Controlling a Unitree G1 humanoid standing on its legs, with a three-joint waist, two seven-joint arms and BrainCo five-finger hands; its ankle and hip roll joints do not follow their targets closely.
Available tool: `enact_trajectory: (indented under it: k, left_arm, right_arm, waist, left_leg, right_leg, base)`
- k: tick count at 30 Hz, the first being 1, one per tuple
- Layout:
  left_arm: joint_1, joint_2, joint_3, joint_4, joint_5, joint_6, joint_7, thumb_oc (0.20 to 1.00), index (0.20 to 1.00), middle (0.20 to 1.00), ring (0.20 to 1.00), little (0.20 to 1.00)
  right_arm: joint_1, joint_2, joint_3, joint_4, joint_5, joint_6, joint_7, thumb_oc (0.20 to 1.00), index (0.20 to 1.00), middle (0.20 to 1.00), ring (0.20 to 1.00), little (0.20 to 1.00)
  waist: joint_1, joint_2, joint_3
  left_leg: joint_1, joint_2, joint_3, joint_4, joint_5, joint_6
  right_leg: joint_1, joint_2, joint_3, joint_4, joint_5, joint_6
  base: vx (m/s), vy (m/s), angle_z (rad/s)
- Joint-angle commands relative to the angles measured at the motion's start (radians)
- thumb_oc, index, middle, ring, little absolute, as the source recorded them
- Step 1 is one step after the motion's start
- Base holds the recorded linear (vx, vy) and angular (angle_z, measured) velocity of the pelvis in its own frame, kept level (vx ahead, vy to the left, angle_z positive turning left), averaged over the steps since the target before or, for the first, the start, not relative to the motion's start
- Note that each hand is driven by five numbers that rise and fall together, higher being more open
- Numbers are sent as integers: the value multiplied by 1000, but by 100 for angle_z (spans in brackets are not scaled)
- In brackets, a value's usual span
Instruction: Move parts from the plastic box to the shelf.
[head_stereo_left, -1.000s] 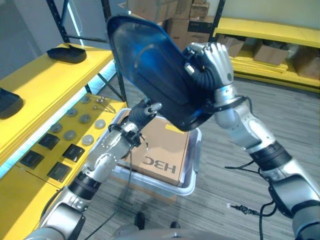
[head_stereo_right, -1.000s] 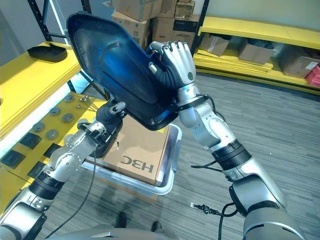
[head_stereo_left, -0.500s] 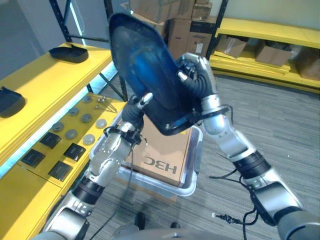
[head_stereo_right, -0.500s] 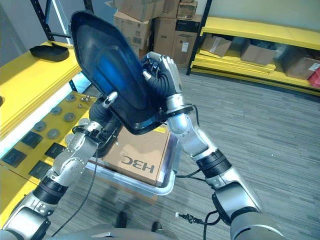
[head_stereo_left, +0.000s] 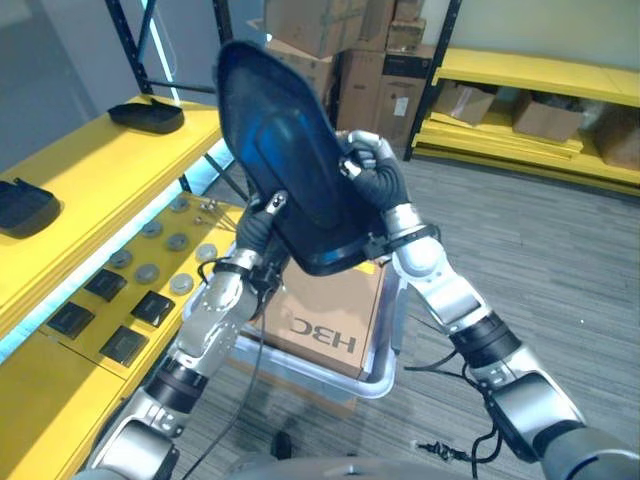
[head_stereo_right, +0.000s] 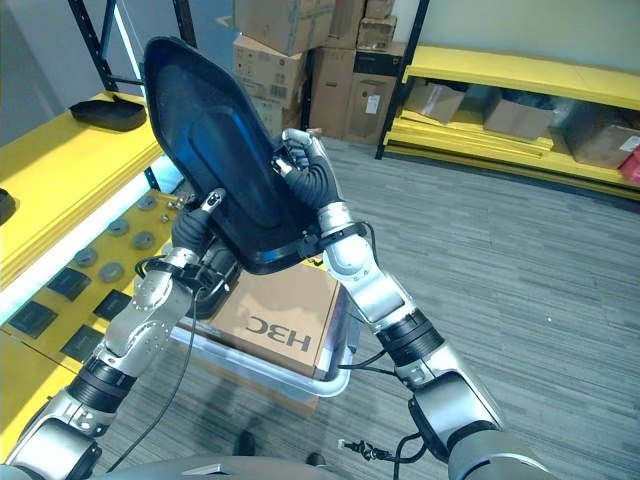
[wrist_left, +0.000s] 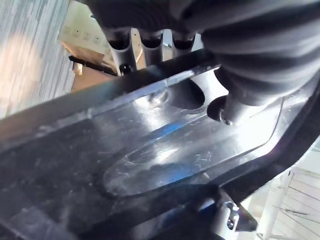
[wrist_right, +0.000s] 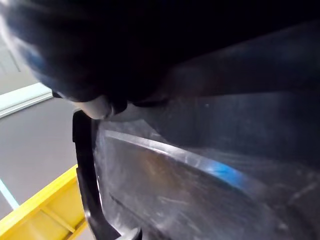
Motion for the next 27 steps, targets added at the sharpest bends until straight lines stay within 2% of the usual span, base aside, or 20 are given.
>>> enact_trajectory:
  k: [1, 4, 6, 7, 9, 11, 12, 13, 15, 17, 19, 20, 22, 23, 24, 25, 26, 27]
  left_arm:
    - [-166, -52, -53, 88, 84, -136, -16, 200, 200, 200, 200, 200]
    - [-117, 5, -4, 52, 224, -224, 61, 200, 200, 200, 200, 200]
    - [-88, 27, 27, 42, 269, -254, 79, 200, 200, 200, 200, 200]
    - [-46, 59, 83, 34, 332, -298, 87, 200, 200, 200, 200, 200]
    - [-26, 72, 107, 31, 363, -315, 95, 200, 200, 200, 200, 200]
    - [31, 104, 169, 20, 436, -352, 105, 200, 200, 200, 200, 200]
    - [105, 136, 240, -4, 439, -388, 81, 200, 200, 200, 200, 200]
    - [118, 141, 252, -9, 449, -393, 82, 200, 200, 200, 200, 200]
    - [226, 183, 361, -44, 466, -430, 70, 200, 200, 200, 200, 200]
    - [278, 197, 407, -52, 441, -449, 65, 200, 200, 200, 200, 200]
    - [346, 206, 474, -60, 411, -481, 62, 200, 200, 200, 200, 200]
    - [351, 206, 480, -62, 409, -481, 65, 200, 200, 200, 200, 200]
    - [383, 198, 504, -83, 407, -490, 77, 200, 200, 200, 200, 200]
    - [396, 191, 519, -97, 401, -494, 70, 200, 200, 200, 200, 200]
    - [406, 183, 536, -114, 410, -501, 63, 200, 200, 200, 200, 200]
    - [407, 182, 539, -117, 415, -501, 66, 200, 200, 200, 200, 200]
    - [406, 180, 541, -131, 428, -499, 68, 200, 200, 200, 200, 200]
    - [401, 179, 544, -146, 437, -488, 69, 200, 200, 200, 200, 200]
  right_arm:
    - [-24, 180, 257, -177, 294, -174, 394, 1000, 1000, 1000, 1000, 1000]
    - [47, 130, 185, -243, 415, -181, 328, 1000, 1000, 1000, 1000, 1000]
    - [91, 114, 131, -264, 456, -198, 295, 1000, 1000, 1000, 1000, 1000]
    - [185, 91, 18, -294, 490, -210, 293, 1000, 1000, 1000, 1000, 1000]
    - [231, 83, -29, -295, 478, -214, 287, 1000, 1000, 1000, 1000, 1000]
    - [355, 71, -145, -290, 421, -185, 276, 1000, 1000, 1000, 1000, 1000]
    - [465, 58, -251, -252, 317, -168, 271, 1000, 1000, 1000, 1000, 1000]
    - [480, 56, -266, -245, 289, -154, 257, 1000, 1000, 1000, 1000, 1000]
    - [603, 35, -395, -168, 214, -117, 287, 1000, 1000, 1000, 1000, 1000]
    - [659, 22, -438, -119, 228, -45, 305, 1000, 1000, 1000, 1000, 1000]
    - [722, 15, -458, 59, 207, 8, 313, 1000, 1000, 1000, 1000, 1000]
    - [725, 16, -456, 77, 210, 32, 315, 1000, 1000, 1000, 1000, 1000]
    - [747, 36, -440, 208, 150, 15, 300, 1000, 1000, 1000, 1000, 1000]
    - [749, 46, -432, 295, 130, 68, 325, 1000, 1000, 1000, 1000, 1000]
    - [738, 51, -404, 430, 92, 49, 331, 1000, 1000, 1000, 1000, 1000]
    - [735, 52, -398, 448, 89, 64, 335, 1000, 1000, 1000, 1000, 1000]
    - [724, 64, -377, 530, 93, 83, 331, 1000, 1000, 1000, 1000, 1000]
    - [710, 77, -354, 613, 110, 115, 327, 1000, 1000, 1000, 1000, 1000]
  waist:
    - [11, -56, -33]
    - [13, -61, -32]
    - [10, -62, -30]
    - [-2, -63, -28]
    - [-7, -63, -27]
    - [-21, -60, -23]
    - [-33, -58, -21]
    - [-35, -57, -21]
    - [-56, -56, -16]
    - [-62, -59, -13]
    - [-59, -68, -5]
    - [-59, -69, -4]
    - [-49, -73, 2]
    - [-37, -75, 5]
    - [-14, -74, 13]
    - [-11, -74, 13]
    - [6, -72, 20]
    - [27, -71, 24]
  left_leg:
    - [35, 9, -4, -8, -73, 0]
    - [31, 10, -10, -8, -67, -4]
    - [31, 11, -9, -8, -66, -3]
    - [23, 10, -7, -8, -54, -2]
    - [23, 11, -5, -8, -54, -1]
    - [24, 12, 2, -8, -55, 1]
    - [26, 15, 9, -8, -57, 4]
    - [26, 16, 11, -8, -57, 4]
    - [28, 24, 26, -8, -57, 1]
    - [30, 28, 30, -8, -58, -2]
    - [29, 34, 30, -8, -56, -9]
    - [29, 35, 29, -8, -56, -10]
    - [30, 39, 20, -8, -55, -15]
    - [29, 41, 14, -8, -54, -19]
    - [28, 45, 2, -8, -50, -26]
    - [32, 47, -2, -8, -59, -28]
    - [22, 47, -15, -8, -44, -32]
    - [25, 50, -31, -8, -51, -38]
  right_leg:
    - [-19, -82, 50, -4, 5, 51]
    - [-19, -82, 47, -4, 11, 52]
    - [-19, -82, 48, -4, 14, 53]
    - [-27, -83, 51, -4, 26, 54]
    - [-27, -83, 53, -4, 27, 55]
    - [-29, -84, 58, -4, 31, 57]
    - [-31, -84, 66, -4, 31, 58]
    - [-31, -84, 67, -4, 31, 57]
    - [-35, -84, 70, -1, 29, 58]
    - [-34, -84, 69, -1, 27, 59]
    - [-33, -86, 58, -2, 22, 58]
    - [-32, -86, 56, -2, 21, 57]
    - [-27, -86, 43, -4, 17, 54]
    - [-26, -87, 33, -4, 15, 53]
    - [-21, -88, 14, -4, 11, 49]
    - [-15, -87, 11, -4, 1, 49]
    - [-17, -89, -5, -4, 9, 47]
    - [-10, -88, -19, -4, -2, 45]
  base:
    - [0, 0, 0]
    - [10, -2, 0]
    - [-1, -12, 4]
    - [0, 0, 0]
    - [0, 0, 0]
    - [-2, -12, -7]
    - [19, -14, -14]
    - [23, -17, -15]
    - [16, -34, -17]
    - [12, -52, -13]
    - [11, -79, -9]
    - [9, -71, 0]
    - [13, -76, 11]
    - [18, -123, 21]
    - [47, -106, 24]
    - [12, -107, 20]
    - [36, -98, 31]
    - [-5, -101, 42]
